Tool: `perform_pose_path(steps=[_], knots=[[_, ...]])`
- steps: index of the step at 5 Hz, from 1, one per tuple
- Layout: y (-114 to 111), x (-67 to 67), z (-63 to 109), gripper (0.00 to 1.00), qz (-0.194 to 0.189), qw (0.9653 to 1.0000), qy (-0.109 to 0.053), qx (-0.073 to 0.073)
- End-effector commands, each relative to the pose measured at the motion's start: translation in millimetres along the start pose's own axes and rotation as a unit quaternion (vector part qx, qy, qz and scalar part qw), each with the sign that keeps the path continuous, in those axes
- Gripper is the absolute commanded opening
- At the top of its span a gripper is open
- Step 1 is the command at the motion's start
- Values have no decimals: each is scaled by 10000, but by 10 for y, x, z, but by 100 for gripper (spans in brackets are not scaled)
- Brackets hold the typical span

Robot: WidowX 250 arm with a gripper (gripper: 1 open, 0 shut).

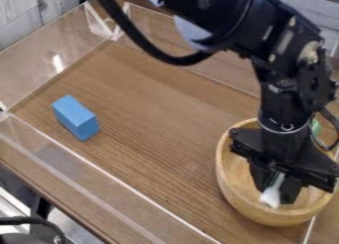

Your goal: Put the green marker in the brown bowl

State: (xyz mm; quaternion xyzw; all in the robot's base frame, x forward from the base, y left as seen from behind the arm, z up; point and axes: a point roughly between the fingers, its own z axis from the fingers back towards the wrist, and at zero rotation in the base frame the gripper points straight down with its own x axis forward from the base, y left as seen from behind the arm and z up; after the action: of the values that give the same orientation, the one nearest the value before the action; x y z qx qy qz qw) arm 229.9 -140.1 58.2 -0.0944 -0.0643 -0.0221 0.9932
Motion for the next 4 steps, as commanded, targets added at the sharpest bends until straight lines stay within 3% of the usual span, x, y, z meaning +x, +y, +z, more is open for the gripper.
perform_pose_path(steps=[1, 4], knots=[[-6, 71, 34, 0, 18, 9999, -146, -70], [85, 118, 153, 0, -9, 9998, -182, -4]])
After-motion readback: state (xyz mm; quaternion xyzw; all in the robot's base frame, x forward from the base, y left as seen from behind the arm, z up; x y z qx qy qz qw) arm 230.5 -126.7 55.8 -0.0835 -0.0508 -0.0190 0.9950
